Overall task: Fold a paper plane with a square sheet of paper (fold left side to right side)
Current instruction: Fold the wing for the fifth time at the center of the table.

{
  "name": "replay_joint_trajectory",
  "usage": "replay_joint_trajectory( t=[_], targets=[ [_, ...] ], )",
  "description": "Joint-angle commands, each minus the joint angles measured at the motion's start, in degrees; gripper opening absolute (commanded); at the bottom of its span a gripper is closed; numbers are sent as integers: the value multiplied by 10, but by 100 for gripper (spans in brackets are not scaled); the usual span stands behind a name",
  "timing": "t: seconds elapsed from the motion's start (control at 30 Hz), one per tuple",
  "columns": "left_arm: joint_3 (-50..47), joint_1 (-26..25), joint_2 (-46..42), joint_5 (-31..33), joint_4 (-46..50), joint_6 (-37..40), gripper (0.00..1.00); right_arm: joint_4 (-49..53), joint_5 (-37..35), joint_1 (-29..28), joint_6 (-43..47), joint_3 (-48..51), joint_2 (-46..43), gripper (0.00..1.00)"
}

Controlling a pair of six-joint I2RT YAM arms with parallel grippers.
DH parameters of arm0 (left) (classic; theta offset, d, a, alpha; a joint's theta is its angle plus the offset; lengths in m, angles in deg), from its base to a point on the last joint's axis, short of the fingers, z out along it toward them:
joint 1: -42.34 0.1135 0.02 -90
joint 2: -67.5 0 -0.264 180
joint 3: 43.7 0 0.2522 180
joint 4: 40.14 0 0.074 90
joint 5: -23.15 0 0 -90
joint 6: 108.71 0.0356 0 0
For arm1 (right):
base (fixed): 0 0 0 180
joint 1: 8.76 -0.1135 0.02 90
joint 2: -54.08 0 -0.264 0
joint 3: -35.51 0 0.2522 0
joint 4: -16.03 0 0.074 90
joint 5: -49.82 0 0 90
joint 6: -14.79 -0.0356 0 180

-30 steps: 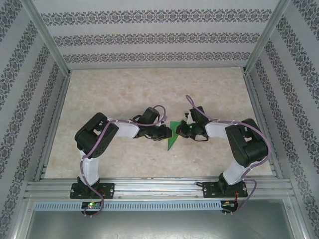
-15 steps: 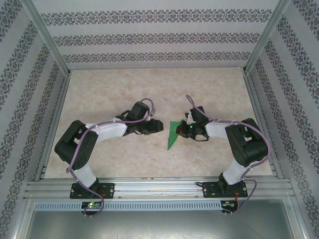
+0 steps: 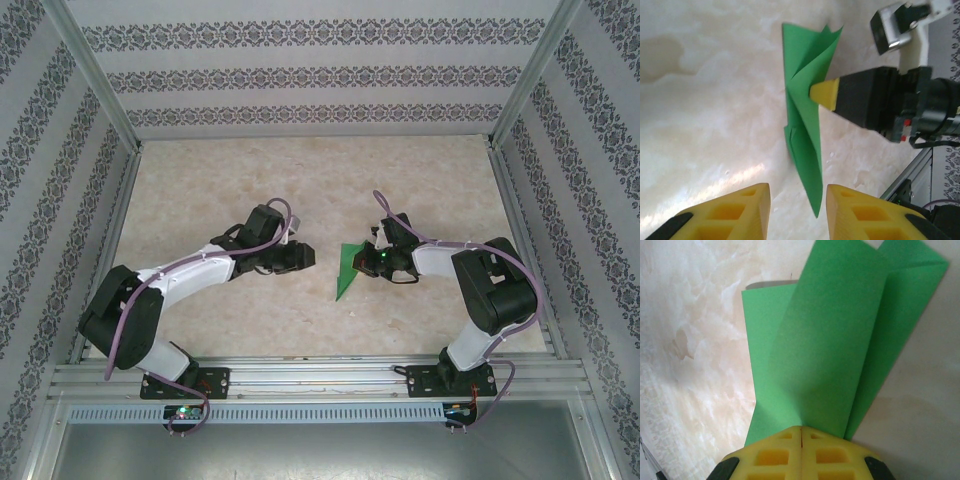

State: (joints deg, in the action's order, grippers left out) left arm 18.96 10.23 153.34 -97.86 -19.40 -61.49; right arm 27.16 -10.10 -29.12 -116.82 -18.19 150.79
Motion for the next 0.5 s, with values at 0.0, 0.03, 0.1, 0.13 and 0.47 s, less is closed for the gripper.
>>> replay_joint_trajectory(
  t=[0.0, 0.03, 0.1, 0.13, 0.47],
  targets=[
    [-11, 2, -23, -20, 13, -19, 31, 61, -49, -3, 15, 21, 35, 0],
    [-13, -1, -24, -25, 10, -22, 30, 61, -49, -3, 16, 21, 36, 0],
    [-15, -5, -22, -35, 3, -30, 28, 61, -47, -3, 16, 20, 37, 0],
    [-16, -10, -19, -39, -2, -36, 26, 61, -47, -4, 16, 20, 37, 0],
    [4, -55, 37, -59, -60, -71, 20, 60, -46, -6, 20, 18, 42, 0]
  ],
)
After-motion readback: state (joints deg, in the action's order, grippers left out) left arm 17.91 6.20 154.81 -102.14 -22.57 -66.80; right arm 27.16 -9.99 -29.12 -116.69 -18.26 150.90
